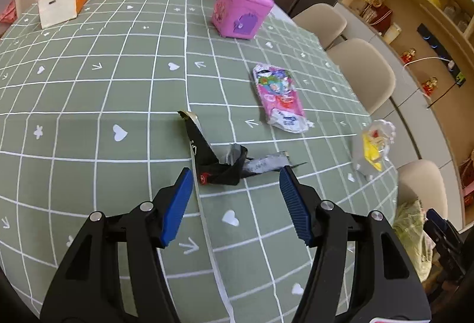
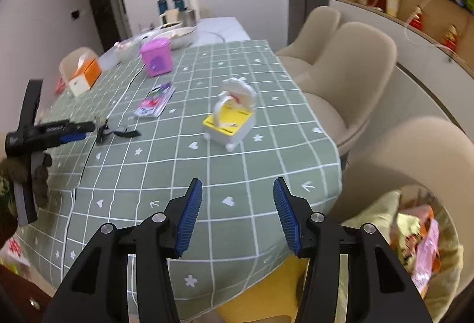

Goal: Collect trash
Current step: 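Grasp the black strap item with the left tool while the right tool grasps the pink candy box, then carry the black strap item and pink candy box over the trash bin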

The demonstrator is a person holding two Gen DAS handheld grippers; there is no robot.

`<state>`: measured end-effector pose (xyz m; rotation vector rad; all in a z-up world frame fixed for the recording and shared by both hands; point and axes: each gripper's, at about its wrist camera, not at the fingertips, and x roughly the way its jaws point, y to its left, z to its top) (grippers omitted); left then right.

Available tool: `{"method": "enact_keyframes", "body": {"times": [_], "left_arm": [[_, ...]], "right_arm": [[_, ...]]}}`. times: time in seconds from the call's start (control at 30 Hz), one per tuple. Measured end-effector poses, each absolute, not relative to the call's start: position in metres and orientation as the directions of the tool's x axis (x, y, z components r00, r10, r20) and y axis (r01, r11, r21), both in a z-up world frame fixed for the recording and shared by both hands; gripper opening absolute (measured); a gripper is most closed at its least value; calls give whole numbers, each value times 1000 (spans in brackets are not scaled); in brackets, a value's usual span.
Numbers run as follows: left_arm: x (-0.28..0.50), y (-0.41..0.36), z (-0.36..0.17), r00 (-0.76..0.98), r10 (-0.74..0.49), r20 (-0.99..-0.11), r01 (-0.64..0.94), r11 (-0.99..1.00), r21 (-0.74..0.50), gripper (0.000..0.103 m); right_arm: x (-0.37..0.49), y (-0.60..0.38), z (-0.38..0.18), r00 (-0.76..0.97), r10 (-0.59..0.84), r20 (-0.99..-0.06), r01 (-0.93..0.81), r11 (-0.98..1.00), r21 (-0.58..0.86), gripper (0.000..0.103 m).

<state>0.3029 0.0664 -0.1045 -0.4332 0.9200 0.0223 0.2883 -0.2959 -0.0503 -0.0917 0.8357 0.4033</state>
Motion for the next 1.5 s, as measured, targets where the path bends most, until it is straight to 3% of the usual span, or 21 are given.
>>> {"method": "enact_keyframes", "body": {"times": [0.17, 0.27, 0.33, 0.63, 1.13, 1.2, 1.27, 1.5], "left_arm": [[326, 60, -122, 583, -84, -808, -259, 923, -283, 57], [329, 59, -121, 593, -70, -802, -275, 919, -284, 32], [324, 60, -114, 610, -92, -787, -272, 909, -317, 28], [274, 75, -94, 600, -152, -786, -230, 907, -352, 27], [196, 116, -109, 594, -149, -790, -324, 855, -405, 28], [194, 119, -111, 597, -153, -787, -331, 847, -416, 28], [190, 121, -112, 600, -155, -785, -335, 842, -423, 28], [193, 124, -101, 618, -152, -772, -317, 850, -421, 28]], "right_arm": [[299, -279, -62, 524, 376, -764, -454, 882, 123, 48], [301, -262, -66, 502, 394, -770, -513, 852, 102, 48], [307, -245, -68, 474, 420, -774, -559, 823, 104, 48], [369, -150, -68, 431, 534, -727, -630, 755, 181, 48], [478, -58, -124, 447, 407, -797, -518, 844, 140, 47], [474, -49, -125, 452, 401, -797, -550, 829, 105, 41], [472, -45, -125, 436, 405, -804, -564, 819, 106, 15], [434, -65, -88, 390, 484, -783, -585, 788, 195, 8]]}}
